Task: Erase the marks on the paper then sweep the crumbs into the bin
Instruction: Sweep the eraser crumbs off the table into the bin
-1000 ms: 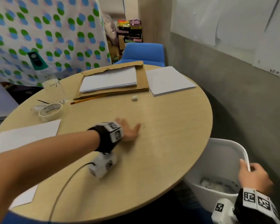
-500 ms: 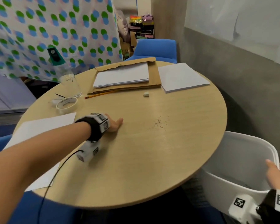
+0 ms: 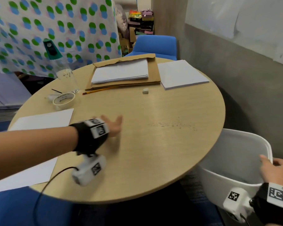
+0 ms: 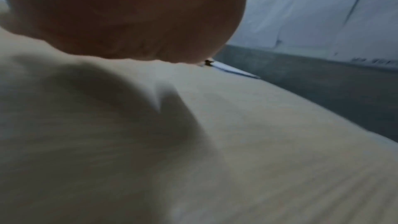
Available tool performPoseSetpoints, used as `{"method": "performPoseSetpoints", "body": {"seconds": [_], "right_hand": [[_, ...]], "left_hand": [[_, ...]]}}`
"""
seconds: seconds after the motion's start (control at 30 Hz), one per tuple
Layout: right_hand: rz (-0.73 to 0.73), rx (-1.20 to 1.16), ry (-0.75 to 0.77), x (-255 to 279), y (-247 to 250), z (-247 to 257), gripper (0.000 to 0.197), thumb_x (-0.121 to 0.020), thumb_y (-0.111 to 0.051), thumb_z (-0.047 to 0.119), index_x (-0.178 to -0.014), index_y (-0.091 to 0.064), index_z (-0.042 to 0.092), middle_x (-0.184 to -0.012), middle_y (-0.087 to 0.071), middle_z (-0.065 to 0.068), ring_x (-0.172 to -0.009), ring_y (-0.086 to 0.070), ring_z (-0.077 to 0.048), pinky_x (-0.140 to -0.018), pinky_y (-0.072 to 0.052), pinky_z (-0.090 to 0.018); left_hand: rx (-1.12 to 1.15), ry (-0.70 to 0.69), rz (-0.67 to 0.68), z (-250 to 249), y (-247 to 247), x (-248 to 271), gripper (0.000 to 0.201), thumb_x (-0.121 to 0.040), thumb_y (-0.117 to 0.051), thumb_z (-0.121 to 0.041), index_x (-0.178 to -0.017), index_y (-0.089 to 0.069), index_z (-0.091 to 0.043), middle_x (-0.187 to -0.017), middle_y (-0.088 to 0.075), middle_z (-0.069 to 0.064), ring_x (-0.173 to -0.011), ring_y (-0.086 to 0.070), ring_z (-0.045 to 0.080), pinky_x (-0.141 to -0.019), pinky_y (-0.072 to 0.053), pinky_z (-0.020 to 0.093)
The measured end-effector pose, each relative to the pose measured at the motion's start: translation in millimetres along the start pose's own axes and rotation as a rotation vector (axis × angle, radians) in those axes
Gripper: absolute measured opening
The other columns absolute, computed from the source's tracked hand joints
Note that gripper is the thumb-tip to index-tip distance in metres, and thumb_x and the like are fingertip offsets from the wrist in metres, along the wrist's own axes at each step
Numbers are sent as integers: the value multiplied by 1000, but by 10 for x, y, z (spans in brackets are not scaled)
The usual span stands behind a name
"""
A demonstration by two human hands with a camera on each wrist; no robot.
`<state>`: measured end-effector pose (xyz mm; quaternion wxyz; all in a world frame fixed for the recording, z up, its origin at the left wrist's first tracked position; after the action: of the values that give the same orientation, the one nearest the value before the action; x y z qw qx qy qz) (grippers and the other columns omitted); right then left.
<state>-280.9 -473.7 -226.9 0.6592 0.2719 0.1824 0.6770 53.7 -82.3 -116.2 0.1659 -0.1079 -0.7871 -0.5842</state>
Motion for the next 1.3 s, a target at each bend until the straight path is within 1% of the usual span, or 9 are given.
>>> {"method": "performPoseSetpoints", "body": {"seconds": [0.13, 0.3, 0.4, 0.57, 0.7, 1.0, 1.07, 1.2, 1.3], "right_hand": [[30, -46, 1, 302, 179, 291, 33, -79, -59, 38, -95, -64, 10, -97, -66, -22, -90, -61, -43, -83, -48, -51], [49, -81, 21, 372, 257, 335, 31, -85, -60, 30, -103, -64, 4, -107, -63, -25, -100, -57, -43, -88, -44, -48], [75, -82, 40, 395, 284, 412, 32, -87, -58, 27, -106, -63, 1, -110, -61, -26, -102, -54, -45, -88, -43, -46], [91, -100, 86, 378, 335, 602, 32, -89, -57, 23, -107, -62, -3, -109, -61, -27, -103, -53, -45, -88, -41, -44], [56, -123, 114, 385, 358, 693, 30, -88, -58, 21, -105, -63, -4, -107, -63, -27, -102, -54, -44, -88, -41, -42], [-60, -166, 145, 551, 383, 732, 30, -87, -58, 20, -105, -64, -4, -107, -65, -28, -100, -57, -43, -88, -42, -40], [-78, -180, 136, 582, 386, 728, 30, -88, -58, 20, -106, -64, -3, -108, -65, -27, -102, -58, -41, -88, -41, -38], [-82, -195, 107, 643, 379, 719, 29, -89, -56, 22, -106, -64, 0, -110, -66, -23, -104, -57, -39, -86, -41, -37], [-66, -195, 81, 654, 385, 690, 29, -89, -56, 23, -106, -64, 2, -110, -66, -21, -105, -57, -38, -86, -42, -37]], "left_hand": [[1, 39, 84, 88, -111, 218, 80, -97, -27, -51, -146, 2, 5, -156, 4, 22, -145, 3, 33, -109, 5, 26], [-265, -432, 179, -1048, -710, 596, 88, -90, -16, -66, -144, -24, 3, -153, -19, 20, -143, -17, 33, -117, -14, 41], [-49, -629, 407, -1670, -827, 946, 76, -97, -11, -55, -149, -3, 0, -158, 5, 16, -146, 1, 29, -118, -2, 41], [-163, -534, 10, -1525, -215, -22, 80, -95, -17, -57, -148, -2, 1, -157, 9, 17, -146, 4, 31, -117, -2, 45], [-499, -367, 33, -1262, -192, -554, 94, -84, -10, -74, -149, -18, -6, -156, -12, 18, -143, -17, 35, -117, -15, 49], [-226, -876, 512, -2115, -1135, 1460, 60, -102, -14, -40, -149, -9, -4, -158, -4, 17, -146, -5, 30, -117, -6, 36], [-91, -845, 531, -2112, -932, 1558, 56, -103, -14, -34, -148, -10, 0, -157, -7, 16, -146, -6, 28, -115, -10, 29], [-336, -545, 58, -1721, -634, 566, 86, -95, -19, -58, -143, -15, 12, -153, -13, 27, -143, -14, 39, -117, -13, 40], [-382, -367, 79, -1323, -722, 355, 92, -88, -24, -67, -147, -14, 2, -155, -11, 23, -143, -12, 39, -116, -9, 44]]}}
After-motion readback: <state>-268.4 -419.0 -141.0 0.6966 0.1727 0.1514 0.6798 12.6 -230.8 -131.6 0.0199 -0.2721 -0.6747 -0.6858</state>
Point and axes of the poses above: each hand's wrist, its own x-axis away from the middle knuckle, its own y-axis out of the back of the hand, z = x × y, the point moved 7 cm from there along -x, towards the middle knuckle
